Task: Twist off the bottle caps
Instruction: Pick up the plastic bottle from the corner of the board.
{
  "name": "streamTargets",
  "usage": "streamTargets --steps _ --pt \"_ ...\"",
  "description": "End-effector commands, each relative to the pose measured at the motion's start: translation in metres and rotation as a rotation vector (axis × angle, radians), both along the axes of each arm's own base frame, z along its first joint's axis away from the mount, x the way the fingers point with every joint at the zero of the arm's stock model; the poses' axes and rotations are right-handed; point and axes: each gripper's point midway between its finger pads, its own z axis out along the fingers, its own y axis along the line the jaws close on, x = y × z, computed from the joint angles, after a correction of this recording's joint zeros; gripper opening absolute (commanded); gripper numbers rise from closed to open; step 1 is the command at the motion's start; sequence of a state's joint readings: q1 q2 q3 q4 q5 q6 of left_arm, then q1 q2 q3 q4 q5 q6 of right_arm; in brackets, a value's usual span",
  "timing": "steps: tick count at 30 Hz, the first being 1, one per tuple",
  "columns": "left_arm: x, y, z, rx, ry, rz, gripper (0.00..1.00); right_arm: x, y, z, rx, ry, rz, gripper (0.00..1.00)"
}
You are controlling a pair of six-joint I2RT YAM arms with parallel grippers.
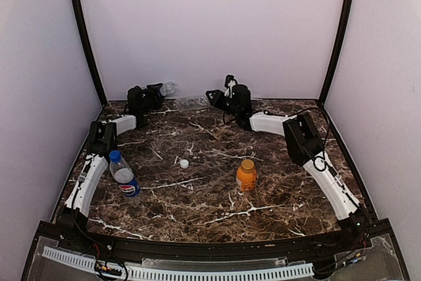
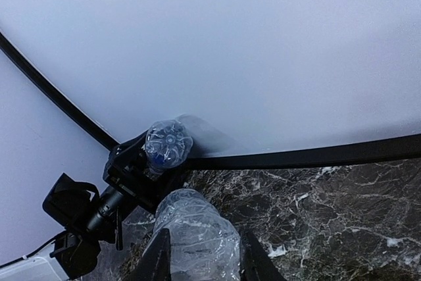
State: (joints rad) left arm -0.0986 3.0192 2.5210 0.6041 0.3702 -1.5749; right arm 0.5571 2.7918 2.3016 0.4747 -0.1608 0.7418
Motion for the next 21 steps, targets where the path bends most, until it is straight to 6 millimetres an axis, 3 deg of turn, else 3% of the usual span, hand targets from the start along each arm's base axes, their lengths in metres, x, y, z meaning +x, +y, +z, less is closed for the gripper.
streamTargets --steps 1,8,12,20,21 --pt "0.004 0.006 -0.030 -0.038 0.073 0.051 0.67 -0.004 -0.005 0.059 0.045 -0.104 0.011 0.00" --pt "0.001 0.006 -0.016 -0.039 0.012 0.039 0.51 -0.007 -0.005 0.065 0.041 -0.117 0.024 0.00" --pt "-0.007 0.007 -0.003 0.002 -0.031 0.036 0.50 -0.009 -0.014 0.075 0.039 -0.134 0.011 0.00" --pt "-0.033 0.011 0.046 0.066 -0.118 0.040 0.49 -0.015 -0.035 0.102 0.028 -0.174 -0.010 0.00" --pt "-0.037 0.012 0.040 0.072 -0.107 0.041 0.49 -0.016 -0.037 0.103 0.025 -0.175 -0.013 0.00"
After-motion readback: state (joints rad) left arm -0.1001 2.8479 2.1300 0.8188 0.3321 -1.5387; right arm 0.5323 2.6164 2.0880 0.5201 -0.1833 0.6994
